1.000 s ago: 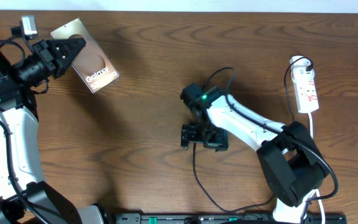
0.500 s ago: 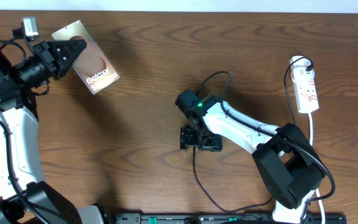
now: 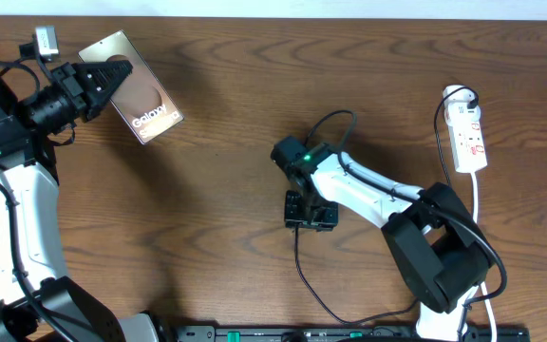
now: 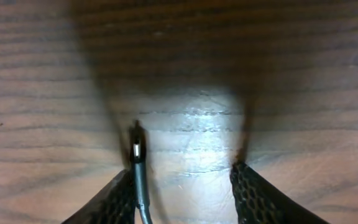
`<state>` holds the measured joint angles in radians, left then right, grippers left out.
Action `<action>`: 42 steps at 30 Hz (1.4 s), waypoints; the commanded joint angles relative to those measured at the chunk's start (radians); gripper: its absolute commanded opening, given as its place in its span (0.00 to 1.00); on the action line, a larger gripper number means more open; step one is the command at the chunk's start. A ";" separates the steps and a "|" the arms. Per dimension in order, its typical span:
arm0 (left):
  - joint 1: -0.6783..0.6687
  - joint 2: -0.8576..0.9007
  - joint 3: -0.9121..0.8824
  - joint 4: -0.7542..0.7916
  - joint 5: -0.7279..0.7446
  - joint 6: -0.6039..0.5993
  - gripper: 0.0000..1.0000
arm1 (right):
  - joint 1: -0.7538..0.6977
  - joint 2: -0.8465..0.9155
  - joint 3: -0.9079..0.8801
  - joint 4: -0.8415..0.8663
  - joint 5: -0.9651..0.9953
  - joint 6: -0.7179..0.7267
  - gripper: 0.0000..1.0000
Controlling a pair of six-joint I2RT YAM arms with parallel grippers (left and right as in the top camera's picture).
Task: Plug charger to phone and switch on socket
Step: 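Move the right gripper down to the black cable's connector end, then grasp the cable connector with the right gripper and lift it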
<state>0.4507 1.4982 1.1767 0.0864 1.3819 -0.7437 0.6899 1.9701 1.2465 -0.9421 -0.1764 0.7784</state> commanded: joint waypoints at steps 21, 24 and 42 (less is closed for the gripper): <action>0.003 -0.004 0.005 0.005 0.025 0.015 0.08 | -0.014 0.046 -0.011 0.018 -0.020 -0.001 0.24; 0.003 -0.004 0.005 0.005 0.025 0.015 0.08 | -0.024 0.046 -0.011 0.024 -0.020 -0.001 0.23; 0.003 -0.004 0.005 0.005 0.025 0.018 0.07 | -0.037 0.046 -0.011 0.045 -0.009 -0.002 0.21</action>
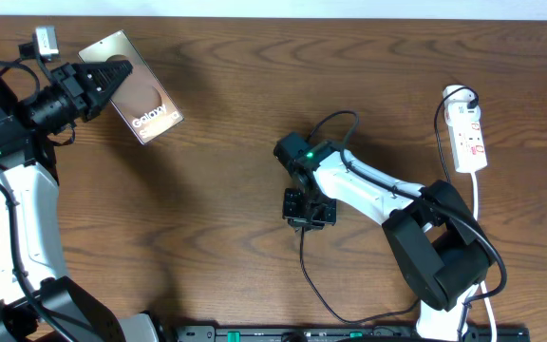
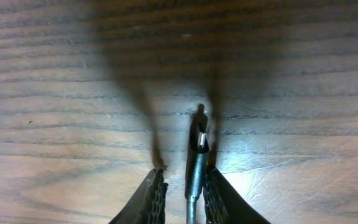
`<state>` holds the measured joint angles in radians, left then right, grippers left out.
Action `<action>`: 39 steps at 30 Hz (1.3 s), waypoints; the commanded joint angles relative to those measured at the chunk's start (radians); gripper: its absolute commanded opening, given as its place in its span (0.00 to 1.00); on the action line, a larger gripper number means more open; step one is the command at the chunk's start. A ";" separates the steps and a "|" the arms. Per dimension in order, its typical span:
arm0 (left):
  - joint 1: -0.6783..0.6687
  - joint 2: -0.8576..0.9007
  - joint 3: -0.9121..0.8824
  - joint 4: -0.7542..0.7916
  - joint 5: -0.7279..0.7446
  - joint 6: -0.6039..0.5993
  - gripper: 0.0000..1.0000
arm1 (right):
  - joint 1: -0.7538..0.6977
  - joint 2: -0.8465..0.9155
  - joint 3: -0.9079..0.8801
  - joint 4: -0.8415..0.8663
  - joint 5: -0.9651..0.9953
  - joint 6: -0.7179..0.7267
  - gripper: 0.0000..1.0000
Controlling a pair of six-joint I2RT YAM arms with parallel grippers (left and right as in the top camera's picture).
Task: Plug charger to phone and switch on socket
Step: 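Grasp the cable connector with the right gripper and lift it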
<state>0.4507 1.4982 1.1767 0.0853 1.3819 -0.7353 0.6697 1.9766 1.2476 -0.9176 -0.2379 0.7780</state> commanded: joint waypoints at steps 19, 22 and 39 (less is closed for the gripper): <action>0.003 -0.004 0.005 0.006 0.025 0.010 0.07 | -0.020 0.040 -0.013 0.008 0.044 -0.002 0.01; 0.003 -0.004 0.005 0.006 0.025 0.010 0.07 | -0.020 0.040 -0.013 -0.009 0.006 -0.018 0.01; 0.003 -0.004 0.005 0.006 0.066 0.030 0.08 | -0.110 0.040 -0.008 0.932 -1.324 -0.352 0.01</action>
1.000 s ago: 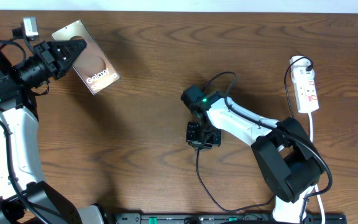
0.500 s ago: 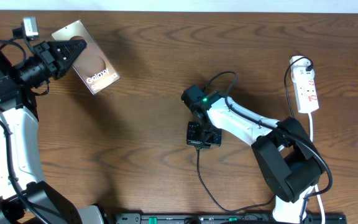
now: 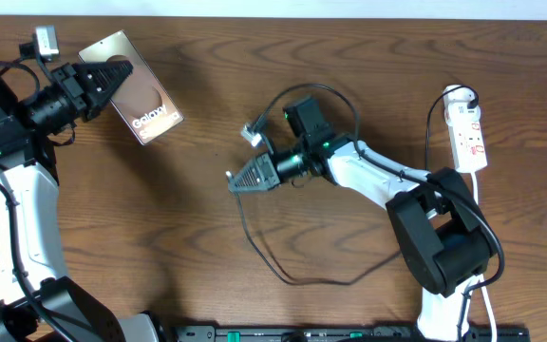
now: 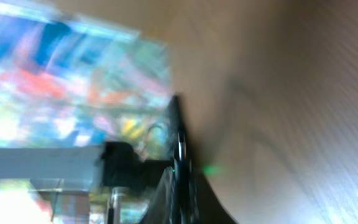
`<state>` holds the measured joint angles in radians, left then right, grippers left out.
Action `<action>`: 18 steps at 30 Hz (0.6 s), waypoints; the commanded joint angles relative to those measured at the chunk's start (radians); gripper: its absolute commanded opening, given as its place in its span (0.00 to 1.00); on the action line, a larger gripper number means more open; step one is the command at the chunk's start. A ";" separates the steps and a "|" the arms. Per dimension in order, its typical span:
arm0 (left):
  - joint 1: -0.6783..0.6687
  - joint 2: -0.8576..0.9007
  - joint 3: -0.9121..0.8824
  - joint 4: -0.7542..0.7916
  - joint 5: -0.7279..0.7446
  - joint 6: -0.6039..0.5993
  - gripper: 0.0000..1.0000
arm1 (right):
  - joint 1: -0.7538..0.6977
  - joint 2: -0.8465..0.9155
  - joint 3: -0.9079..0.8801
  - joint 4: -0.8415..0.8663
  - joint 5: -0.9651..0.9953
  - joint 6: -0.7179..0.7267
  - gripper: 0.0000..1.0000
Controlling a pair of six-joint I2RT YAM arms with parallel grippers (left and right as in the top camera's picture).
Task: Plug charger to phone and switch on socket
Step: 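Grasp the cable connector with the right gripper and lift it, then carry the connector toward the bottom port of the held phone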
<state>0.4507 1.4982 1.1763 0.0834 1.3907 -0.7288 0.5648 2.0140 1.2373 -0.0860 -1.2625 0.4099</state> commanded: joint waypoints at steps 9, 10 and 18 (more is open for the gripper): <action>0.001 -0.004 0.005 0.008 0.154 0.116 0.08 | 0.000 0.002 0.003 0.298 -0.299 0.083 0.01; 0.001 -0.004 0.005 0.008 0.154 0.116 0.07 | 0.000 0.002 0.003 0.311 -0.299 0.084 0.01; -0.084 -0.004 0.005 0.008 0.149 0.152 0.08 | 0.000 0.002 0.003 0.498 -0.299 0.184 0.01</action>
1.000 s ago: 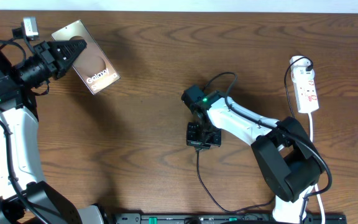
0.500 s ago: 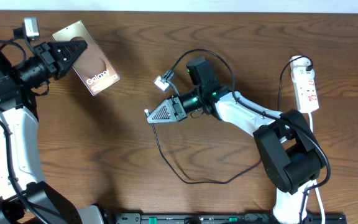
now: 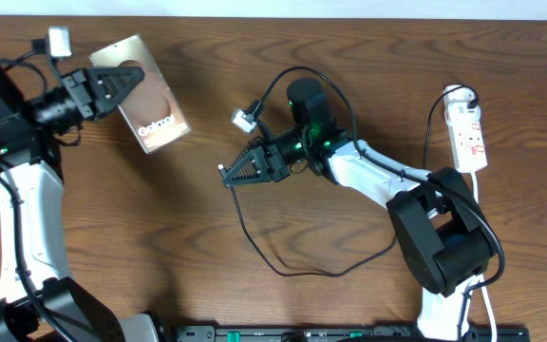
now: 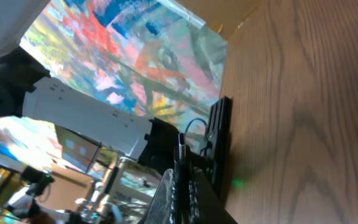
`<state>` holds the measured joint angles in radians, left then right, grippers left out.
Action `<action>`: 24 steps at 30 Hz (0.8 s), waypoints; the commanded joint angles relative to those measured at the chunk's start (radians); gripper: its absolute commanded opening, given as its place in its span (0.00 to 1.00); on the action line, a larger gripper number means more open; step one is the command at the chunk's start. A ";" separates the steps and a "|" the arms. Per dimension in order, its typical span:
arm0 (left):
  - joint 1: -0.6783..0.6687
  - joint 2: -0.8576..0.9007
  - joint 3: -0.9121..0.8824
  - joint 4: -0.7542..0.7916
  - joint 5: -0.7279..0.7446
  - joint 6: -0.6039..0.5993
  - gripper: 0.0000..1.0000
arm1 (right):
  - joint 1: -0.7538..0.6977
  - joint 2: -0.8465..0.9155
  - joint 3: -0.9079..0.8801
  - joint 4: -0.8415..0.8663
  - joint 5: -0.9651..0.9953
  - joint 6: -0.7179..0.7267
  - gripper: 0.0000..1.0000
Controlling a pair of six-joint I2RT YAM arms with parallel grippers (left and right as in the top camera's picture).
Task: Plug charger to phone and switch on socket
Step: 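Carry the connector toward the bottom port of the held phone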
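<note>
A gold Galaxy phone (image 3: 152, 97) is held up at the far left, with my left gripper (image 3: 114, 82) shut on its left edge. Right of it, at mid-table, my right gripper (image 3: 226, 174) points left and is shut on the charger plug (image 4: 180, 148), whose tip sticks out past the fingertips (image 4: 194, 186). The black charger cable (image 3: 283, 271) hangs from that gripper and loops over the table. The white socket strip (image 3: 469, 133) lies at the far right, a plug (image 3: 458, 95) in its upper end.
The brown wooden table (image 3: 160, 237) carries the cable loop at centre front. A white lead (image 3: 478, 204) runs from the socket strip down past the right arm's base (image 3: 440, 256). A black rail (image 3: 349, 332) lines the near edge.
My right gripper, still shut on the plug, has shifted a little left and up. The left gripper and phone have shifted slightly right, with the phone turned a little.
My right gripper stood open over the table with the plug beside one finger. Then it had closed in around the plug. Later it was lifted and pointing left with the cable trailing, and now it is a little closer to the phone held by the left gripper.
</note>
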<state>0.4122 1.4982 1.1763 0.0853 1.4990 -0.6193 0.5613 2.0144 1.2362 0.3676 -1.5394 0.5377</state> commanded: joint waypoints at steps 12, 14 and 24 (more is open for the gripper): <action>-0.135 -0.004 0.005 0.006 0.018 0.066 0.07 | 0.041 0.002 0.004 0.380 -0.023 0.230 0.01; -0.135 -0.004 0.005 0.006 0.011 0.066 0.07 | 0.052 0.002 0.004 0.417 -0.023 0.233 0.01; -0.142 -0.004 0.005 0.006 0.008 0.066 0.07 | 0.060 0.002 0.004 0.489 0.054 0.233 0.01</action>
<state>0.2783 1.4982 1.1763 0.0853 1.4899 -0.5705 0.6151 2.0148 1.2350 0.8394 -1.5307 0.7631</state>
